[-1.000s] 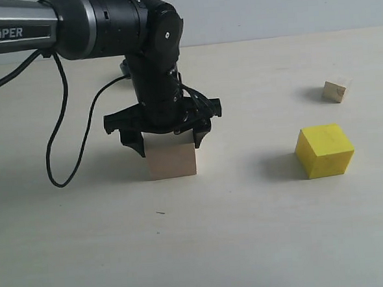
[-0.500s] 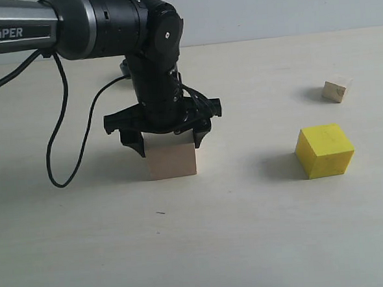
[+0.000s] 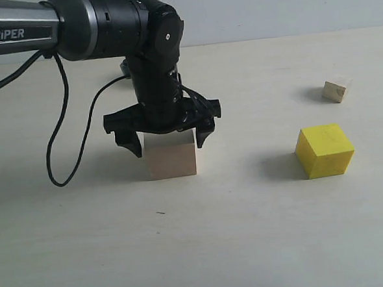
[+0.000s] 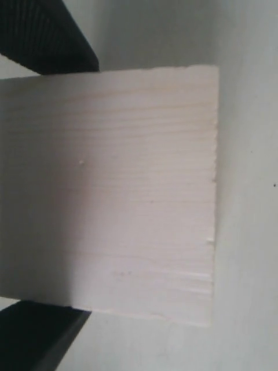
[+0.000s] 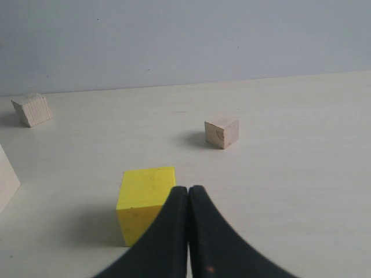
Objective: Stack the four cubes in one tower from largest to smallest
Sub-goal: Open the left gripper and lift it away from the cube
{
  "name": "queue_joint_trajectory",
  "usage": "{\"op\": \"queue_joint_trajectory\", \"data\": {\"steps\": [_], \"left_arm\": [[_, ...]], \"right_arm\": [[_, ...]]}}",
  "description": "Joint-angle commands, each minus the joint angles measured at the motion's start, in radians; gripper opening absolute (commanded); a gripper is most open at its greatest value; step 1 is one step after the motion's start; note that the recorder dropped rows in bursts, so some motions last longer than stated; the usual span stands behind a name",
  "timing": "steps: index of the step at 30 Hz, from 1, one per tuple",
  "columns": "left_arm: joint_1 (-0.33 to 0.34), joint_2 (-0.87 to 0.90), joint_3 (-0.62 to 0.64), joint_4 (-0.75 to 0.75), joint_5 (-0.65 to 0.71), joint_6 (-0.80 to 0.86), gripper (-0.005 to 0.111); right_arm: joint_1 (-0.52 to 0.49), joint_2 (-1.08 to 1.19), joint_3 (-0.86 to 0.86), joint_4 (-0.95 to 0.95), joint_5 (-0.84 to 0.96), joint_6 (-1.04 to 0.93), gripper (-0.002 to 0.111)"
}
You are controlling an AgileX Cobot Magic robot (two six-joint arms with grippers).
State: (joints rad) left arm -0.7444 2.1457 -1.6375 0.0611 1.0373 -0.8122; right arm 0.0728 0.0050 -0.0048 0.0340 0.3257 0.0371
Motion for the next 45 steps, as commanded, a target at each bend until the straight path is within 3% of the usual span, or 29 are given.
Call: {"op": "queue_joint_trajectory", "data": {"steps": [1, 21, 23, 26, 31, 38, 45], "left_arm": [[-0.004, -0.028, -0.004, 0.024, -0.007, 0.013, 0.093], [-0.004, -0.259, -0.004, 0.136, -0.018, 0.188, 0.091], [-0.004, -0.293, -0.004, 0.151, -0.016, 0.216, 0.083], [-0.004, -0.335, -0.004, 0.161, -0.012, 0.265, 0.061], [-0.004, -0.406, -0.004, 0.169, -0.003, 0.351, 0.002], [-0.004, -0.533, 0.017, 0.191, -0.001, 0.444, 0.001], [-0.004, -0.703, 0.132, 0.197, -0.055, 0.475, 0.001]], "right_arm": [[0.001, -0.005, 0.005, 0.004, -0.012, 0.0, 0.0], [0.001, -0.005, 0.005, 0.004, -0.012, 0.0, 0.0], [0.001, -0.005, 0.005, 0.004, -0.012, 0.0, 0.0], [0.001, -0.005, 0.005, 0.004, -0.012, 0.0, 0.0], [0.001, -0.005, 0.005, 0.004, -0.012, 0.0, 0.0], [0.001, -0.005, 0.005, 0.004, -0.012, 0.0, 0.0], [0.001, -0.005, 0.005, 0.004, -0.012, 0.0, 0.0]]}}
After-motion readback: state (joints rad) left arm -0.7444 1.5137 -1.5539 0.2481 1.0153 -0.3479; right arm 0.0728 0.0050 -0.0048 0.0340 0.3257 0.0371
